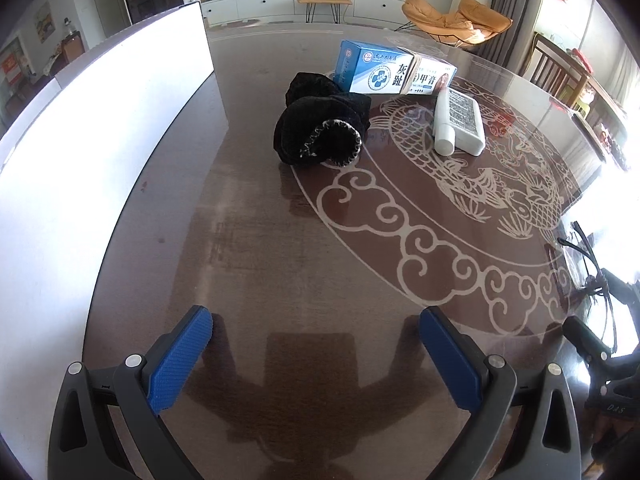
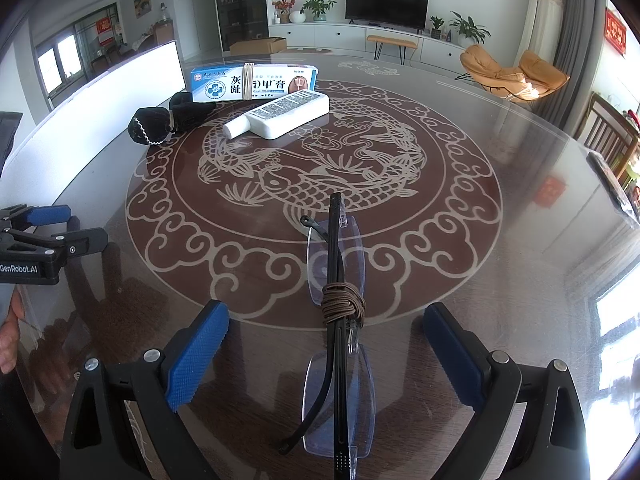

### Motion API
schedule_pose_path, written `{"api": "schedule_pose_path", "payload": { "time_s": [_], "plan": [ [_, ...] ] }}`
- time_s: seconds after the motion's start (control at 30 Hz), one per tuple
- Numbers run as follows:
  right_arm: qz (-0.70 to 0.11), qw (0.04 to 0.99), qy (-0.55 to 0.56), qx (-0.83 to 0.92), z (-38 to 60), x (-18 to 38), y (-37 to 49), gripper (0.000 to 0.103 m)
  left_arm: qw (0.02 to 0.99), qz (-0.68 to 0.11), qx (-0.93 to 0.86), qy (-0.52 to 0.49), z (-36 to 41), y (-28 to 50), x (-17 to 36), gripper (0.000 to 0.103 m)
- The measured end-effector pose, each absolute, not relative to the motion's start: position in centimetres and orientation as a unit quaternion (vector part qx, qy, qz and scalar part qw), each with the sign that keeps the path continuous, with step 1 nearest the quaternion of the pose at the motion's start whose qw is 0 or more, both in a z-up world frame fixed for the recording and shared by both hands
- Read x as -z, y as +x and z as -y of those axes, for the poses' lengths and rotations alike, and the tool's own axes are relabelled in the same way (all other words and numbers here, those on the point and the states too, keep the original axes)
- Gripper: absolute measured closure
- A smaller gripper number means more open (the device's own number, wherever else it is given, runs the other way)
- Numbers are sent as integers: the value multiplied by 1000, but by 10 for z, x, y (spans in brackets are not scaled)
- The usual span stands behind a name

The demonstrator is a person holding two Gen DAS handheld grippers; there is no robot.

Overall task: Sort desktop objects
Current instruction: 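Lift the glasses with the right tool and hold them above the table, then grasp the black knit hat with the left tool and lift it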

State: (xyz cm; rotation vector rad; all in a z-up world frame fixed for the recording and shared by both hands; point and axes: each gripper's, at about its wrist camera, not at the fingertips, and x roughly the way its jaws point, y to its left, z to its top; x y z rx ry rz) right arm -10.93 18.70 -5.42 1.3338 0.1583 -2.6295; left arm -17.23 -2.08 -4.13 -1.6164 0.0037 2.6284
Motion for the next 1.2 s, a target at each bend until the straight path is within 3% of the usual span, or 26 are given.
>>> {"api": "schedule_pose_path", "payload": {
  "time_s": [0.53,0.6,0.63,0.67,0.77,1.03,1.1,1.13,1.17,1.2],
  "plan": [
    [-53,94,450,887,-187,54,-109,5,-6,-13,-869,-495,14,-288,39,0],
    [-53,94,450,887,-187,54,-109,5,3,-2,-880,-475,19,-289,38,16],
    [-53,94,450,887,-187,54,-109,5,6,-6,-885,-466,20,-287,37,32],
    [-53,95,450,887,-188,54,-109,5,12,-10,-889,-458,20,-283,36,58],
    [-53,95,450,887,-187,54,-109,5,23,-6,-889,-458,26,-262,34,67],
    [-54,95,450,887,-187,54,-109,5,55,9,-882,-467,33,-131,32,67],
    [-54,94,450,887,-188,54,-109,5,50,-9,-884,-465,28,-107,32,61],
    [-54,93,450,887,-187,54,-109,4,41,-21,-886,-462,25,-99,33,49],
    [-54,93,450,887,-187,54,-109,4,28,-27,-888,-459,20,-93,35,25],
    [-55,93,450,887,-187,54,-109,4,17,-29,-887,-461,19,-91,37,11]
  ]
}}
